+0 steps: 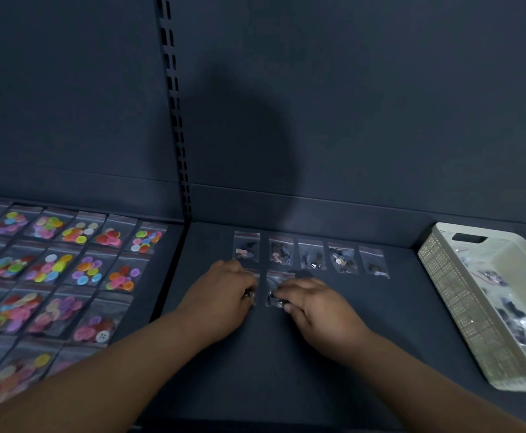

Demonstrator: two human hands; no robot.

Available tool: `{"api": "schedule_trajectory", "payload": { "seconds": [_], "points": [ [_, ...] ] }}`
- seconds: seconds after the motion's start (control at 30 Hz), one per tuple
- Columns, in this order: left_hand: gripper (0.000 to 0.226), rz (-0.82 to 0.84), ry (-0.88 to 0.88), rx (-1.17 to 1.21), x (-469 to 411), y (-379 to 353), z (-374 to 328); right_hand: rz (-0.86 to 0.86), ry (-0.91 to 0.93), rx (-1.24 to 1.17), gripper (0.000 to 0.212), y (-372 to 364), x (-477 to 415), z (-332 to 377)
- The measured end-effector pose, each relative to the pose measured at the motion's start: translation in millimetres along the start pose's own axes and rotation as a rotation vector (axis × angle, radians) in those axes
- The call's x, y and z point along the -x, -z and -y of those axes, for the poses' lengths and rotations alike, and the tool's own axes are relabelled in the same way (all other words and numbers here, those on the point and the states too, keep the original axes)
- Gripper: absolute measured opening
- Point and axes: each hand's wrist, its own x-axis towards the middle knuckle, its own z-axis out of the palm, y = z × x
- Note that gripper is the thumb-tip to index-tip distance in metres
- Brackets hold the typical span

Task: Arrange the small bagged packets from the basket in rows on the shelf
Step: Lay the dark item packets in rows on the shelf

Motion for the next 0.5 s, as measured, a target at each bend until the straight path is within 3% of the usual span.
{"api": "schedule_trajectory", "payload": {
  "seconds": [0.3,0.5],
  "points": [
    [0.024,0.002,-0.002,-0.007,-0.8,-0.8,0.0,-0.007,0.009,-0.013,0.034,0.7,1.0,-0.2],
    [0.036,-0.136,-0.037,-0.006,-12.9,13.2,-16.0,-0.167,-0.051,-0.048,0.03,33.5,8.1,-5.8]
  ]
}}
